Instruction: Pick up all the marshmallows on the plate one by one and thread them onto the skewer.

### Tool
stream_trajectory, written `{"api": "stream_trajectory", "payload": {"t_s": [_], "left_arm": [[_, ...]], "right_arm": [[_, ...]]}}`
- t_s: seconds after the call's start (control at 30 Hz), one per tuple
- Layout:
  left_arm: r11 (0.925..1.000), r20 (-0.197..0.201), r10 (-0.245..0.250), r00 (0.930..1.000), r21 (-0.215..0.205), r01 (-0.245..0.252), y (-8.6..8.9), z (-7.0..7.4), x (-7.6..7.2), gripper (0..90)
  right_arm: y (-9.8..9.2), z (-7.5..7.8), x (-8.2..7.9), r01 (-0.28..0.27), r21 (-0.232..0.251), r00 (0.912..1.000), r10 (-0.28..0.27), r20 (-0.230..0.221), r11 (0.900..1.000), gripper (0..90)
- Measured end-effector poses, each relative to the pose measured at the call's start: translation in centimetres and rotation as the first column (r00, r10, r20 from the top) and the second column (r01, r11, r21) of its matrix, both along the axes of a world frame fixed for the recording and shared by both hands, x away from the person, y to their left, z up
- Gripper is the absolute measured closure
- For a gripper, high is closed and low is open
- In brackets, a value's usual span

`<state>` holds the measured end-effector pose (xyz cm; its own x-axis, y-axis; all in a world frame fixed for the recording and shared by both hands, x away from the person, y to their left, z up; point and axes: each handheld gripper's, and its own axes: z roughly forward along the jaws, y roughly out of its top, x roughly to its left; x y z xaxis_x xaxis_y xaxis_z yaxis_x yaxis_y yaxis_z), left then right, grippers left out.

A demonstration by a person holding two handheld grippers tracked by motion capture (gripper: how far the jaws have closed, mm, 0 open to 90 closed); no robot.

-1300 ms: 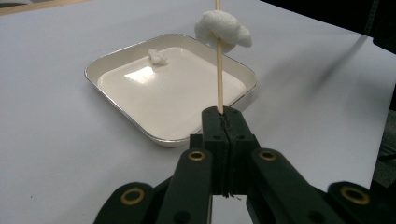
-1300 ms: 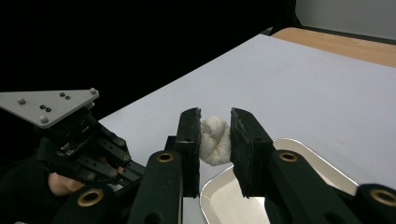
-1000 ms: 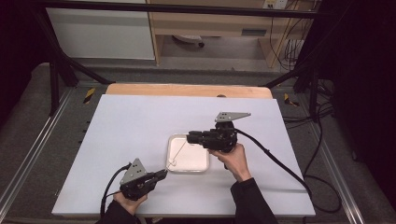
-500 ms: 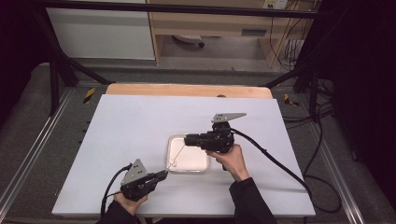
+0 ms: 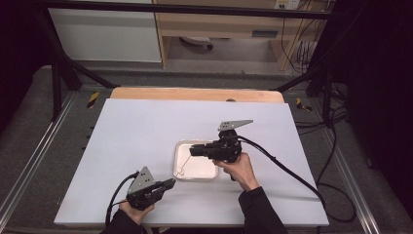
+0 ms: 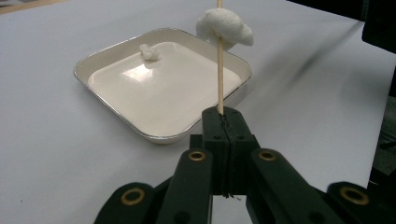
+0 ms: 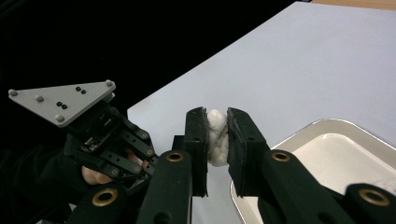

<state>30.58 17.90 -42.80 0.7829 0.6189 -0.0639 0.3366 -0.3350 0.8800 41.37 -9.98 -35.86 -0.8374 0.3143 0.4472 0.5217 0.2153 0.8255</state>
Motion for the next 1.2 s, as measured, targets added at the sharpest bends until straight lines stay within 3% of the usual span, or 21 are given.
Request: {"api": "stream_trajectory", "payload": {"t_s": [0.33, 0.4, 0.47, 0.57, 0.83, 1.0, 1.2], "left_arm": [[1.0000, -0.009, 0.008, 0.9999, -0.002, -0.008, 0.0, 0.0, 0.0, 89.0], [0.9976, 0.000, 0.002, 1.0000, -0.070, -0.002, 0.1, 0.5, 0.0, 89.0], [0.9993, 0.016, 0.022, 0.9996, -0.032, -0.021, -0.3, 0.8, 0.0, 89.0], [0.9994, -0.017, 0.026, 0.9995, -0.022, -0.026, -0.3, 0.2, 0.2, 89.0], [0.9991, -0.014, 0.028, 0.9995, -0.032, -0.029, -0.3, 0.2, 0.3, 88.9], [0.9989, -0.026, 0.037, 0.9990, -0.027, -0.038, -0.1, 0.0, 0.5, 88.7], [0.9978, -0.046, 0.052, 0.9976, -0.038, -0.054, 0.4, -0.1, 0.7, 88.7]], "right_arm": [[0.7, -0.8, -0.6, 0.008, 0.011, 0.9999, -0.008, 0.011, 1.000, 80.8], [1.0, -1.1, -0.7, -0.016, 0.002, 0.9999, 0.016, -0.004, 1.000, 80.7], [2.1, -2.1, -1.1, -0.049, -0.019, 0.9987, 0.049, -0.016, 0.999, 80.4], [2.9, -2.8, -1.2, -0.050, -0.024, 0.9987, 0.050, -0.010, 0.998, 80.3], [3.0, -3.0, -1.2, -0.038, -0.025, 0.9992, 0.037, -0.015, 0.999, 78.4], [2.3, -2.2, -1.3, 0.012, -0.035, 0.9993, -0.010, 0.035, 0.999, 60.9], [0.2, -1.2, -1.3, 0.092, -0.069, 0.9899, -0.083, 0.114, 0.993, 38.4]]}}
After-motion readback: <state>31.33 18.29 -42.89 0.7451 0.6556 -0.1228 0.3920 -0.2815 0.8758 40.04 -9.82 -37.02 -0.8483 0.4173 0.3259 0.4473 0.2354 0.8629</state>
